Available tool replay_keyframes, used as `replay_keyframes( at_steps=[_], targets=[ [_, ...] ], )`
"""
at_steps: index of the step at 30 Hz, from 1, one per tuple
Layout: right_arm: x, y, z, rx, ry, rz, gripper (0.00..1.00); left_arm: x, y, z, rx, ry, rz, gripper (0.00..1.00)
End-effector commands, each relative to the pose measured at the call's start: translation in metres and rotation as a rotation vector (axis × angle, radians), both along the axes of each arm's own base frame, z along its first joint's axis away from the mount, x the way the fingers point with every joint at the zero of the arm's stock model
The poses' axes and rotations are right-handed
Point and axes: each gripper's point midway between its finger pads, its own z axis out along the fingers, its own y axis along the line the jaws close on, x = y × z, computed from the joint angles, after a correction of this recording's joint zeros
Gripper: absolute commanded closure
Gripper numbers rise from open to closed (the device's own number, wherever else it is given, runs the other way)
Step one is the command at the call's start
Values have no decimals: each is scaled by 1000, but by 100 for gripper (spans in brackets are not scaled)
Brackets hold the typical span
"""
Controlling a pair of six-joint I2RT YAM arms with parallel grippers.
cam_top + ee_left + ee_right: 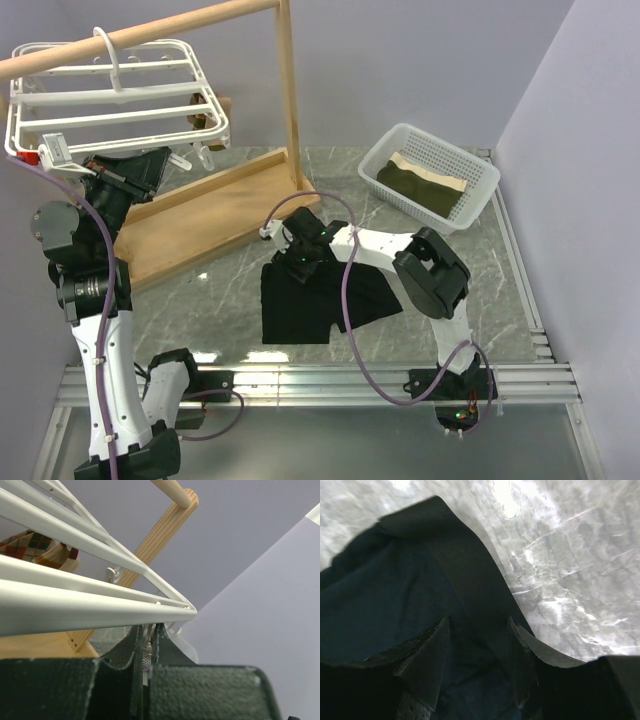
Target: Clip the underwear to the hanger
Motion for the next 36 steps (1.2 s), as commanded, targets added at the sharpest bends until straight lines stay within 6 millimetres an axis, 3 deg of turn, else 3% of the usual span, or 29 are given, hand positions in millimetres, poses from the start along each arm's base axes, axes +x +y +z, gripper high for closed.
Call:
replay_keyframes(
  at_steps=[1, 10, 12, 14, 17, 21, 28, 31, 36],
  targets=[
    [17, 13, 13, 32, -78, 1, 43, -5, -2, 7, 24, -38, -6, 100],
    [25, 24, 23, 60, -140, 34, 41, -4, -3, 8, 23, -40, -10, 100],
    [24, 28, 25, 70, -143, 63, 35, -3, -2, 7, 22, -35, -10, 100],
    [21, 31, 20, 56, -132, 89, 19, -3, -2, 7, 22, -35, -10, 100],
    [25, 37, 15, 47, -149, 102, 12, -3, -3, 6, 20, -36, -15, 100],
    [23, 41, 9, 34, -135, 134, 11, -3, -3, 5, 21, -32, -14, 100],
    [4, 37, -13, 6, -44, 202, 14, -3, -3, 6, 28, -34, -11, 100],
    [-2, 31, -21, -16, -22, 209, 22, -3, -2, 6, 27, -34, -8, 100],
    [-24, 16, -44, -73, 18, 240, 44, -4, -2, 6, 29, -33, -7, 100]
  ],
)
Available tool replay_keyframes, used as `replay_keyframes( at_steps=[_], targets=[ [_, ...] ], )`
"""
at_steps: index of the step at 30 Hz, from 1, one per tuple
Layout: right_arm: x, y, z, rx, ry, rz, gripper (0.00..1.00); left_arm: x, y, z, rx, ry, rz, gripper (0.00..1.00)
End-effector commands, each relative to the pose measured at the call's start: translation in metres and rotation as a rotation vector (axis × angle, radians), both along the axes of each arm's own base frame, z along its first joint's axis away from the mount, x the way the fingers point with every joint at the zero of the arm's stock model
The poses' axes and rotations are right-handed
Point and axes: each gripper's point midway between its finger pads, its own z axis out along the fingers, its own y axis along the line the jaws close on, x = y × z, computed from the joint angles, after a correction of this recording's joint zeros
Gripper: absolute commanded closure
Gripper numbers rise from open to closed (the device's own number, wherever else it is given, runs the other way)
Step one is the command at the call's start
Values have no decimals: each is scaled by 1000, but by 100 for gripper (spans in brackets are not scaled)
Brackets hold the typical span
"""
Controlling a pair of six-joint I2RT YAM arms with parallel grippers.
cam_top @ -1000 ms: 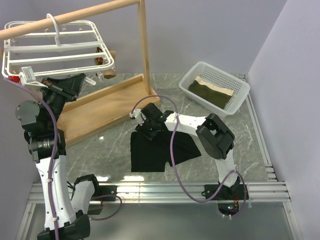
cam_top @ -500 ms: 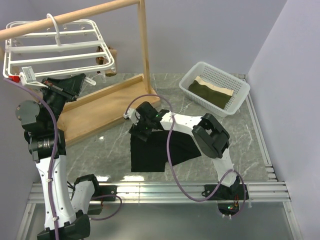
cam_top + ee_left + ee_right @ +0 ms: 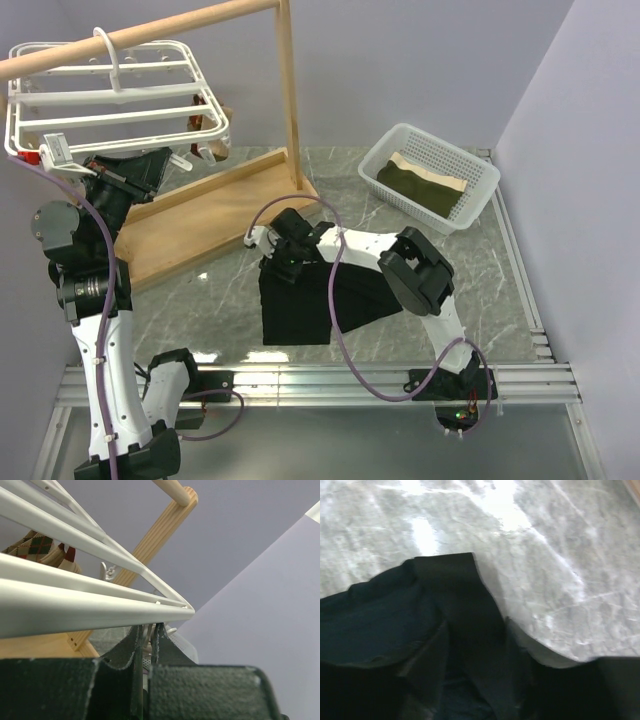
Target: Clip the underwear to the hanger
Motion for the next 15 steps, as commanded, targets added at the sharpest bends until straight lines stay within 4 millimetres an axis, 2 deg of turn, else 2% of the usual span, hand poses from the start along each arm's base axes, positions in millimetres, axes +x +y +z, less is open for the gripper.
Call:
replay_keyframes(
  at_steps=[1, 2, 4, 6, 7, 8, 9, 11, 13, 14, 15],
  targets=[
    [-28, -24, -35, -118, 56, 50, 48, -4, -1, 8, 25, -37, 0, 100],
    [-33, -28, -40, -134, 69, 55, 56, -4, -1, 8, 25, -37, 0, 100],
    [-38, -33, -48, -155, 87, 71, 65, -4, -2, 7, 25, -35, -2, 100],
    [-39, -35, -48, -159, 88, 75, 77, -4, -1, 7, 25, -35, 0, 100],
    [-37, -35, -46, -157, 75, 80, 88, -4, -1, 6, 24, -32, -1, 100],
    [-36, -34, -42, -150, 64, 80, 93, -3, -1, 5, 22, -29, -2, 100],
    [-33, -30, -29, -128, 42, 78, 99, -4, -1, 5, 22, -29, -2, 100],
    [-25, -24, -8, -95, -1, 64, 100, -4, -2, 5, 22, -27, -4, 100],
    [-12, -15, 33, -35, -91, 54, 100, -4, -2, 5, 24, -29, -3, 100],
    [-7, -10, 60, 6, -145, 53, 100, -4, -2, 5, 24, -29, -3, 100],
    [-4, -8, 73, 21, -186, 64, 100, -4, -1, 5, 23, -28, -2, 100]
  ],
)
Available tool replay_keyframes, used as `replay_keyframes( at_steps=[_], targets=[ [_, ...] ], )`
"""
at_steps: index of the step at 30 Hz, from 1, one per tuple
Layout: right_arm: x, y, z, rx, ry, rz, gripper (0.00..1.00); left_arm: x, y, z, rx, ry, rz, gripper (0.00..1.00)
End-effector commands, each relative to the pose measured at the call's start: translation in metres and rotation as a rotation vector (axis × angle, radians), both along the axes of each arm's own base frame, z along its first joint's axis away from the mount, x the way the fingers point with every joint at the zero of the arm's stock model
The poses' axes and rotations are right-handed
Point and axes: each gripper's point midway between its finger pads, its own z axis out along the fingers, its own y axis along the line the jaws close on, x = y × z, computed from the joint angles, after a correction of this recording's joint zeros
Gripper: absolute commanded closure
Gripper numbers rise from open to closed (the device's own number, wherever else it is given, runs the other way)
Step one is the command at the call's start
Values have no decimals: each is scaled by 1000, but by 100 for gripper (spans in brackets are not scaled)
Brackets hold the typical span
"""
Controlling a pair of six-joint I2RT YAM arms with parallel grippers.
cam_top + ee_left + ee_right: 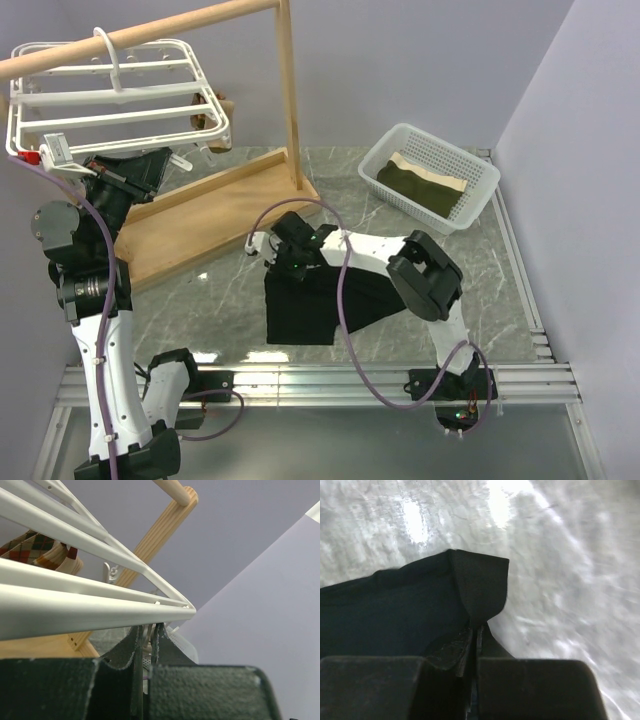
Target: Clip the underwear to the hanger
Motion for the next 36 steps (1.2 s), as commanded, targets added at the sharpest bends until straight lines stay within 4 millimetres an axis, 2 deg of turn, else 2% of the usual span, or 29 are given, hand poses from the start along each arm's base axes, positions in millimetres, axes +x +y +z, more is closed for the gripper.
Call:
replay_keyframes(
  at_steps=[1, 3, 7, 10, 15, 16, 18, 21, 23, 24, 26, 27, 30, 36],
  targets=[
    [16, 6, 80, 78, -185, 10, 100, -4, -2, 6, 24, -29, -4, 100],
    [25, 8, 110, 97, -293, 17, 100, -5, -2, 6, 25, -28, -3, 100],
    [33, 15, 155, 139, -448, 25, 100, -4, -1, 2, 28, -20, 2, 100],
    [32, 23, 182, 174, -500, 40, 100, -5, -1, 0, 30, -20, 3, 100],
    [17, 40, 231, 272, -563, 83, 100, -4, -2, -2, 32, -15, -1, 100],
    [16, 44, 247, 297, -577, 84, 100, -4, -1, -2, 33, -13, -1, 100],
    [14, 49, 261, 325, -590, 88, 100, -4, -2, -2, 35, -12, -2, 100],
    [15, 59, 300, 393, -635, 88, 100, -4, -2, -4, 37, -10, -1, 100],
    [16, 63, 312, 415, -651, 85, 100, -4, -2, -5, 38, -9, -2, 100],
    [15, 65, 329, 447, -668, 82, 100, -4, -2, -4, 37, -10, -1, 100],
    [13, 70, 340, 471, -673, 91, 100, -4, -2, -5, 38, -7, -2, 100],
    [13, 71, 352, 493, -684, 89, 100, -4, -2, -5, 38, -7, -1, 100],
    [8, 78, 364, 513, -697, 106, 100, -3, -2, -6, 39, -6, -5, 100],
    [2, 87, 367, 501, -726, 146, 100, -2, -2, -9, 55, 3, -6, 100]
  ],
)
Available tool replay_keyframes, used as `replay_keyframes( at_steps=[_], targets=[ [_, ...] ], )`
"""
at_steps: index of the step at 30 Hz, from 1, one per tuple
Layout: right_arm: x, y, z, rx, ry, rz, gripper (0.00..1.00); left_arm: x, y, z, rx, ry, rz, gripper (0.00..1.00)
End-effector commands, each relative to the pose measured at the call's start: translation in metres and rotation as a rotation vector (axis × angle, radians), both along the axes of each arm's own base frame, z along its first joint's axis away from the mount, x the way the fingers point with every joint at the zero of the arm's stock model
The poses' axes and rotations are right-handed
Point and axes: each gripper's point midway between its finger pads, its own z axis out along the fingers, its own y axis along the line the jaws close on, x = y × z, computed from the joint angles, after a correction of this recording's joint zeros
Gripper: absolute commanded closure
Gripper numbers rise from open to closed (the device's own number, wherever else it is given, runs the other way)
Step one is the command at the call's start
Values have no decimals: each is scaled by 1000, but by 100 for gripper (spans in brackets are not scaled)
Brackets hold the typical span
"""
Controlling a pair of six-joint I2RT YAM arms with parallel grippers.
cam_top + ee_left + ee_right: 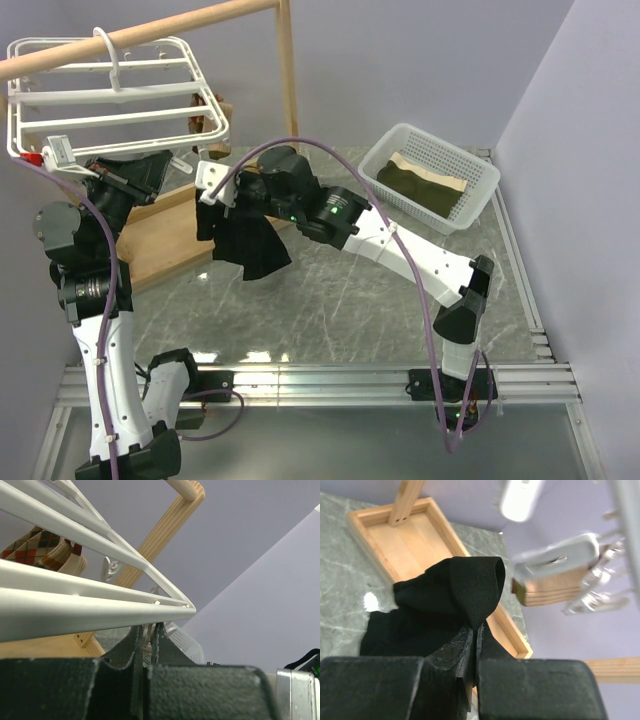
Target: Clip the underwear to the hanger
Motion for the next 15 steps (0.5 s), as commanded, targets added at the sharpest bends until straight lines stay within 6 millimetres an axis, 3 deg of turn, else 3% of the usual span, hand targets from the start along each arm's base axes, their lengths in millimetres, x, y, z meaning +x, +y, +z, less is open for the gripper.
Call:
replay_keyframes(
  at_steps=[1, 8, 15],
  targets=[
    [-7, 10, 6, -13, -35, 33, 100, -3, -4, -2, 42, -6, -15, 100],
    [-2, 11, 9, -50, -101, 11, 100, -2, -3, -7, 66, 10, -12, 100],
    [4, 8, 34, -42, -200, -19, 100, 0, -3, -11, 92, 27, -15, 100]
  ],
)
